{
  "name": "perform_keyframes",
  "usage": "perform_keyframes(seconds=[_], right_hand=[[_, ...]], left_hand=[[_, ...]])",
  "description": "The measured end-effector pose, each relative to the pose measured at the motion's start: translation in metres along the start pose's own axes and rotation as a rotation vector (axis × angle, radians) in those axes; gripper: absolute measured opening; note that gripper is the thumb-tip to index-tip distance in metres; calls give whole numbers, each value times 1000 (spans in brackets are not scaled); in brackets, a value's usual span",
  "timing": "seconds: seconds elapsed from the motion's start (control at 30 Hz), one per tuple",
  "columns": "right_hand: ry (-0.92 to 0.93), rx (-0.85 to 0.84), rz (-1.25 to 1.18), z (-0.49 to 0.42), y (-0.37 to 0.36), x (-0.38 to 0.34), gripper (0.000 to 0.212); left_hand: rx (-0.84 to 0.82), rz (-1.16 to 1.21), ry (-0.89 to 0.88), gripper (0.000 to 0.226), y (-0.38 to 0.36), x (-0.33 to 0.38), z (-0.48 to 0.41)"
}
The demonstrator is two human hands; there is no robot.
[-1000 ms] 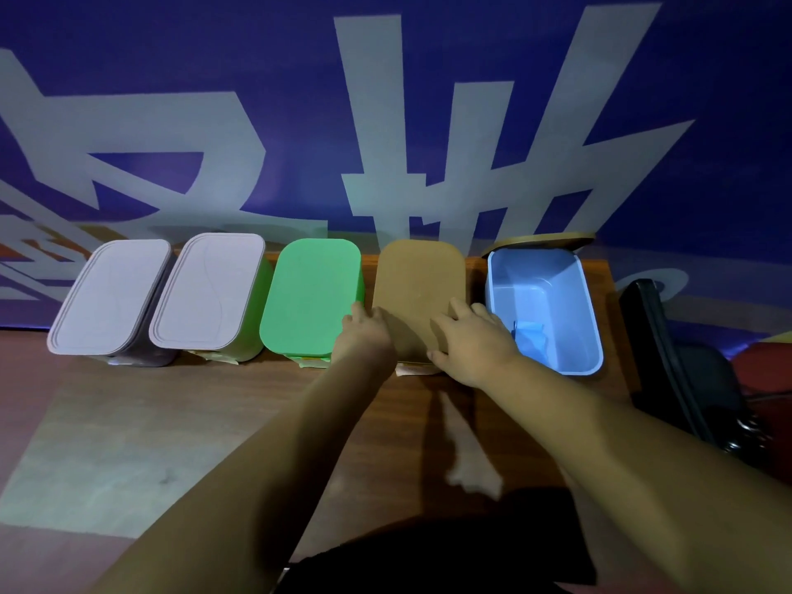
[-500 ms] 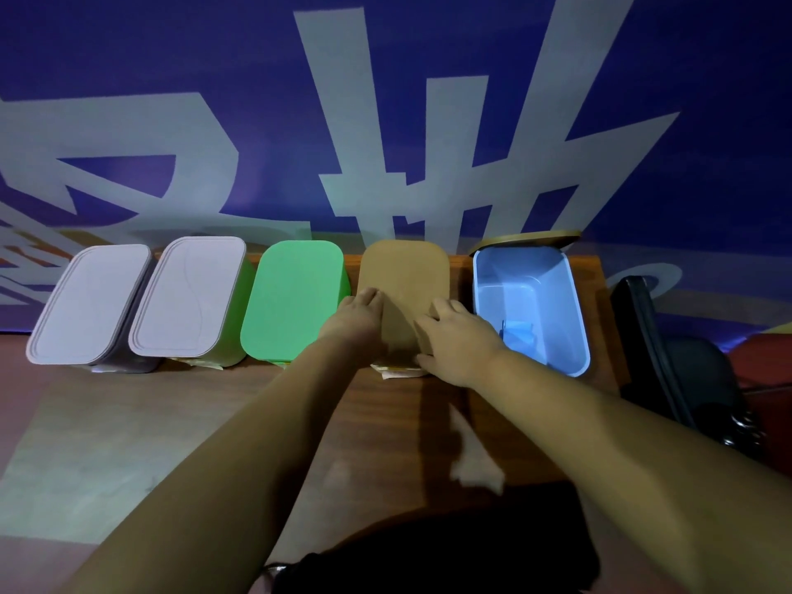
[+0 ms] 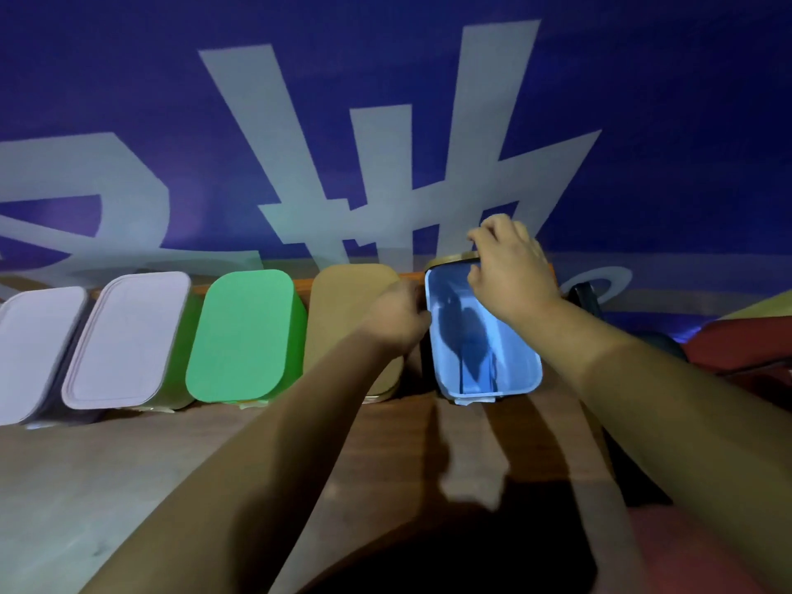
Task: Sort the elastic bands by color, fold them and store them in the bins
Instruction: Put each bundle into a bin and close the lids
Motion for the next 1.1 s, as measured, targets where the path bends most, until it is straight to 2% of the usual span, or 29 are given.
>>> perform_keyframes(seconds=[0.1, 0.2, 0.27, 0.5, 0.83, 1.1], right_hand=[[-103, -150, -1, -3, -16, 35, 62], [-192, -253, -85, -1, -30, 58, 67], [-190, -290, -178, -1, -36, 64, 68], [-171, -216, -356, -2, -34, 72, 53], [-94, -154, -286, 45, -21, 59, 58], [-170, -64, -436, 96, -30, 55, 52]], left_hand=[[23, 172, 32, 38, -4, 11, -18], [23, 148, 46, 61, -8, 18, -31], [29, 90, 41, 67, -9, 22, -37], [102, 108, 32, 61, -11, 30, -41], [217, 180, -19, 61, -22, 28, 1], [226, 129, -125, 61, -48, 32, 46]])
Point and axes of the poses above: each hand's wrist, its own z-axis away from the middle knuckle, its own y-axis out of the back of the hand, x = y × z, the point moved 7 cm from there along -z, towards the middle knuckle, and after that the axes turned 9 degrees about -x, right-handed, at the moved point
